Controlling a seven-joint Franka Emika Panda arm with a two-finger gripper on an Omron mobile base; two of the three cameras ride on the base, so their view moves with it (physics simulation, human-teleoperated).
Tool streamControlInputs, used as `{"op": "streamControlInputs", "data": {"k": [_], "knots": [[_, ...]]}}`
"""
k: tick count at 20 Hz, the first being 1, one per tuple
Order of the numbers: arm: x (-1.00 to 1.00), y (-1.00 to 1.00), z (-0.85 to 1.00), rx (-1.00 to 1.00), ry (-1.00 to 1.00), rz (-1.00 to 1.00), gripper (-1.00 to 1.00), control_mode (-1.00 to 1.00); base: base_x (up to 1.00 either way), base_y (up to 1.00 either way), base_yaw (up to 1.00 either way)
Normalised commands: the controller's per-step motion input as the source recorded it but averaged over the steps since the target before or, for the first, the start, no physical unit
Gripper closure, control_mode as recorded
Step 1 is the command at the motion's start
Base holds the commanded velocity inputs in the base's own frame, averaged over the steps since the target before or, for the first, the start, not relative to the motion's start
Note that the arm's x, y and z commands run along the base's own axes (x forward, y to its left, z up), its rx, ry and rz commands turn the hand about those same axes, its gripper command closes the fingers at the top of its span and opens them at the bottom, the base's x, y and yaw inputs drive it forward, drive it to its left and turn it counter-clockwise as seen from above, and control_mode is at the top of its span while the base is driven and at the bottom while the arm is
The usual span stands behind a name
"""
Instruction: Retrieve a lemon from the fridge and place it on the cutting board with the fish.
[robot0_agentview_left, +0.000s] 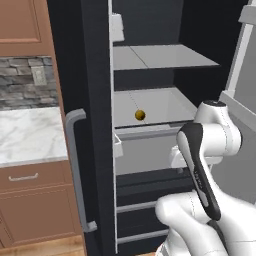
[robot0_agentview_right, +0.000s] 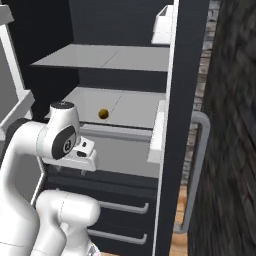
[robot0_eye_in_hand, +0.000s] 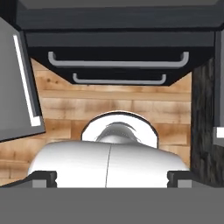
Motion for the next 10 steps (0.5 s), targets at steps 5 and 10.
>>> {"op": "streamControlInputs", "data": {"k": [5,10], "knots": [[0.00,0.00,0.00,0.00,0.00,0.00,-1.00,1.00,0.33,-0.44,0.13],[0.00,0.00,0.00,0.00,0.00,0.00,-1.00,1.00,0.36,-0.22,0.05]]}}
